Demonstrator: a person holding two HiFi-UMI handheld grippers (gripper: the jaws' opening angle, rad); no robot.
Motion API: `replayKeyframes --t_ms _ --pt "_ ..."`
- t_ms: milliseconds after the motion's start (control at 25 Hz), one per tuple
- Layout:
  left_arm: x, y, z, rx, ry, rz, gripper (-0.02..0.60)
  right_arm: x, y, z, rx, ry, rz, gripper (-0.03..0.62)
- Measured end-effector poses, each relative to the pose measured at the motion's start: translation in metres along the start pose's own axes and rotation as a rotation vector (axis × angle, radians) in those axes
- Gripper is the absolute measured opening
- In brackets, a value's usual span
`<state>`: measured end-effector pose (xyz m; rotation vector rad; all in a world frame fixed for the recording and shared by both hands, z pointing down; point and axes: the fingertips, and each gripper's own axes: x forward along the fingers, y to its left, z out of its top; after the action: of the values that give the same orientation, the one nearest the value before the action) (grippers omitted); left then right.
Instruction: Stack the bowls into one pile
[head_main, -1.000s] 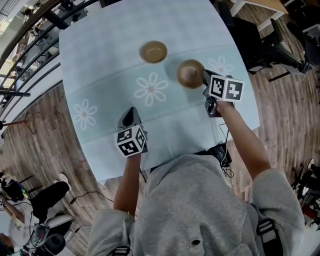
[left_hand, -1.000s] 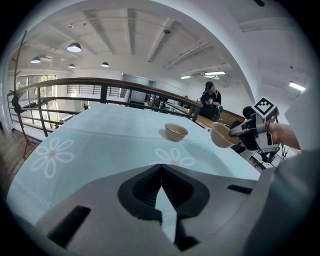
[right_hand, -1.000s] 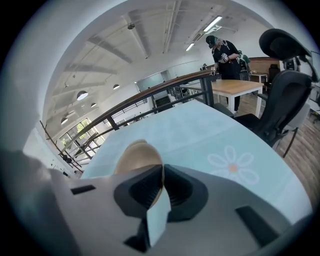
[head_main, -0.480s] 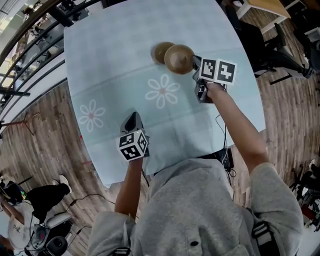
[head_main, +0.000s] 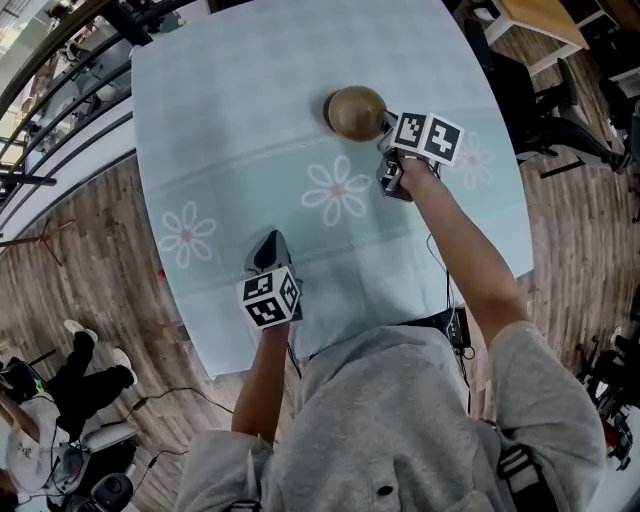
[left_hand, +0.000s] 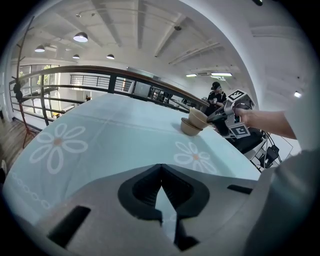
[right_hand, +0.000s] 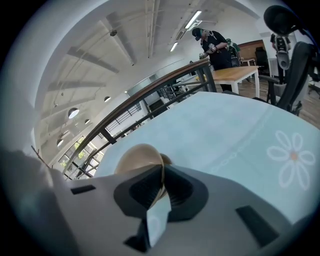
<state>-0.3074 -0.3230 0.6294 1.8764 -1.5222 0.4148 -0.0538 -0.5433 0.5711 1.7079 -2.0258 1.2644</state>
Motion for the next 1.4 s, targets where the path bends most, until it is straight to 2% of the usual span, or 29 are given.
replayKeyframes --t_ms 320,680,800,880,1080,1120,1200,1400 --pt "0.001 0.002 0.000 -0.005 0.007 0.000 0.018 0.017 -0.005 -0.001 0.025 0.003 -0.015 0.035" --pt "-0.001 0.008 0.003 -0.001 0.011 0.000 0.018 0.018 0.010 -0.001 0.010 -0.008 0.038 0.041" --pt "-0.001 0.009 0.007 0.005 0.002 0.007 0.018 0.017 0.011 -0.002 0.015 0.003 0.061 0.116" --pt "-0.001 0.008 0.009 0.008 0.000 0.006 0.018 0.011 0.006 -0.002 0.015 0.002 0.060 0.118" --pt "-0.007 0.005 0.006 0.020 -0.012 -0.001 0.018 -0.022 -0.006 -0.005 -0.055 -0.001 0.062 0.110" --pt "-0.010 0.003 0.004 0.024 -0.014 -0.002 0.018 -0.032 -0.010 -0.007 -0.071 0.001 0.067 0.086" --pt "-0.014 -0.003 0.002 0.032 -0.021 -0.004 0.018 -0.052 -0.014 -0.011 -0.109 0.011 0.100 0.043" --pt "-0.020 -0.021 0.009 0.058 -0.043 -0.028 0.018 -0.115 -0.011 -0.010 -0.251 -0.028 0.199 0.031"
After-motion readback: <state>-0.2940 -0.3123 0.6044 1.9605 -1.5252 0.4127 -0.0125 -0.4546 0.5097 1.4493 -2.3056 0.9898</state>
